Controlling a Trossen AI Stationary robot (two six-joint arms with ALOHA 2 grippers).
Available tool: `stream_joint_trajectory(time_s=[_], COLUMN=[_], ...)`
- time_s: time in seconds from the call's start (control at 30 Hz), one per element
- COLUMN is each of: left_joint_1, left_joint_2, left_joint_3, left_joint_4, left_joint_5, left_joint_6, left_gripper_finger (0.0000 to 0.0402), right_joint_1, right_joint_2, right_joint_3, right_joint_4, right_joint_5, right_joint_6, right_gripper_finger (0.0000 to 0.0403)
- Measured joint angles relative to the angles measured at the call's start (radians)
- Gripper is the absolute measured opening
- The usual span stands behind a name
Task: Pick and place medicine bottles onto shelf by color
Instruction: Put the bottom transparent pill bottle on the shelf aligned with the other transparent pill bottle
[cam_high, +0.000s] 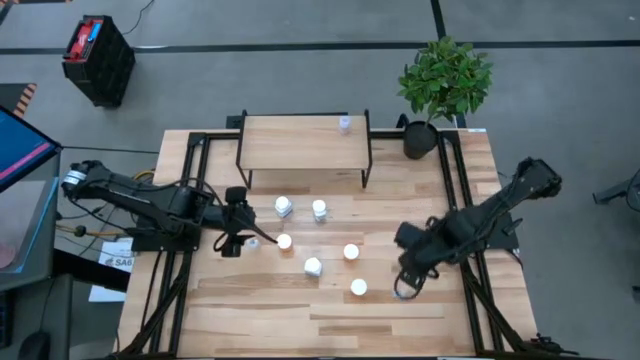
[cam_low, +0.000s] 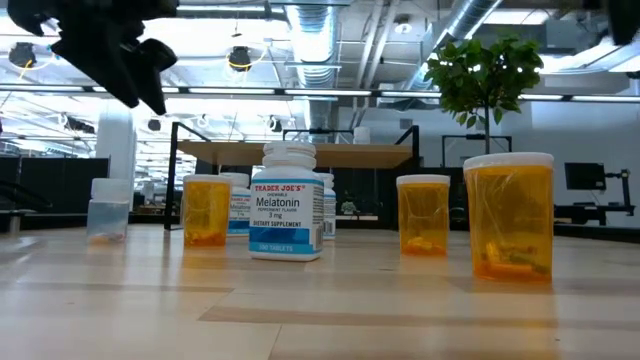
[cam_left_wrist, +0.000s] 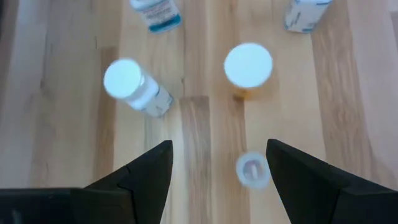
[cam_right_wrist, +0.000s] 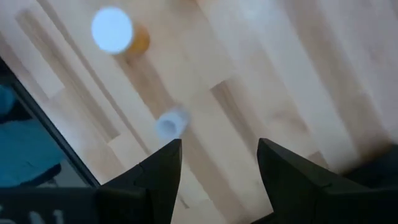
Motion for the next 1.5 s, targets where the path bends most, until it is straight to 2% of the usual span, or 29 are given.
stream_joint_trajectory(time_s=[0.17, 0.47, 0.83, 1.5], left_joint_1=[-0.013, -0.03, -0.03, -0.03], left_joint_2=[-0.037, -0.061, -0.06, -0.06], left_joint_3=[0.0, 0.001, 0.001, 0.0], left_joint_4=[-0.035, -0.023, -0.024, -0.002], left_joint_5=[0.003, 0.002, 0.001, -0.006], left_joint_6=[-0.058, -0.099, -0.099, -0.099], left_gripper_finger=[0.0246, 0.0246, 0.0246, 0.0246], right_joint_1=[0.063, 0.111, 0.091, 0.079], right_joint_2=[0.115, 0.277, 0.307, 0.42], right_joint_3=[0.001, 0.001, 0.001, 0.001], right_joint_4=[0.052, 0.137, 0.151, 0.133], right_joint_5=[-0.004, -0.054, -0.083, -0.082], right_joint_6=[-0.015, -0.156, -0.316, -0.301], right_gripper_finger=[0.0232, 0.0232, 0.0232, 0.0232])
